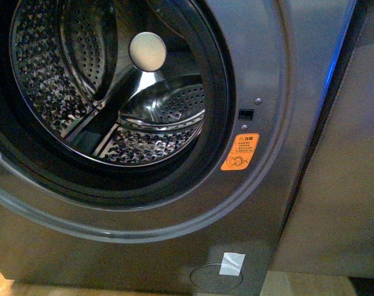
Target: Put clothes into washing machine
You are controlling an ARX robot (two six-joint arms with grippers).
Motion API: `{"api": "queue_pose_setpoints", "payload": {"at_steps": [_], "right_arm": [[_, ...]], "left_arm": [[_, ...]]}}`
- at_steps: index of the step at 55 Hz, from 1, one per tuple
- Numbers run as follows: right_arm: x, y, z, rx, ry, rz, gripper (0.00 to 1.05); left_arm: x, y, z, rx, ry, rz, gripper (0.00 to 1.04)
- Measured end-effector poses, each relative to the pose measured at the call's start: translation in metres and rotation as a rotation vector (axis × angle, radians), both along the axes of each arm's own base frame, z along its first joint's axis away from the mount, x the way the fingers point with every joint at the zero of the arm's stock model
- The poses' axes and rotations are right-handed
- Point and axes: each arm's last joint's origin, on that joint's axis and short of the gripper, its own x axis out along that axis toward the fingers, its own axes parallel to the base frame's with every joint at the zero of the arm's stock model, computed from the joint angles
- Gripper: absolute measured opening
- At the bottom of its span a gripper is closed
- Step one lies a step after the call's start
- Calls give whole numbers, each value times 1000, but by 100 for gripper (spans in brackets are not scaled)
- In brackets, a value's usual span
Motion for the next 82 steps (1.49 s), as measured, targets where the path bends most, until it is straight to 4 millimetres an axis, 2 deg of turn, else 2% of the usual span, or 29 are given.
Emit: {"api": "queue_pose_setpoints", "payload": {"at_steps": [6, 12, 17, 22, 23, 34, 40, 45, 46, 53, 60, 62, 64, 68, 71, 78, 82], "right_arm": [[-1, 0, 4, -48, -15, -44, 63], [-1, -1, 22, -77, -62, -93, 41], [2, -6, 57, -150, -142, -102, 21], [4, -8, 107, -225, -272, -65, 4], [4, -8, 124, -259, -316, -47, 2], [-10, 13, 220, -346, -533, 65, 3], [-18, 26, 283, -398, -672, 124, 3], [-22, 35, 351, -480, -816, 156, 3], [-22, 36, 358, -490, -832, 159, 3], [-31, 60, 471, -626, -1069, 222, 3], [-32, 87, 565, -683, -1262, 271, 3], [-30, 92, 585, -682, -1297, 280, 3], [-27, 102, 614, -686, -1348, 292, 3], [-23, 124, 659, -666, -1421, 325, 3], [-19, 148, 698, -636, -1480, 363, 3], [-14, 189, 748, -541, -1533, 421, 3], [-12, 211, 765, -469, -1538, 457, 3]], "left_arm": [[0, 0, 0, 0, 0, 0, 98], [0, 0, 0, 0, 0, 0, 98], [0, 0, 0, 0, 0, 0, 98], [0, 0, 0, 0, 0, 0, 98], [0, 0, 0, 0, 0, 0, 98], [0, 0, 0, 0, 0, 0, 98], [0, 0, 0, 0, 0, 0, 98], [0, 0, 0, 0, 0, 0, 98], [0, 0, 0, 0, 0, 0, 98], [0, 0, 0, 0, 0, 0, 98], [0, 0, 0, 0, 0, 0, 98], [0, 0, 0, 0, 0, 0, 98], [0, 0, 0, 0, 0, 0, 98], [0, 0, 0, 0, 0, 0, 98], [0, 0, 0, 0, 0, 0, 98], [0, 0, 0, 0, 0, 0, 98], [0, 0, 0, 0, 0, 0, 98]]}}
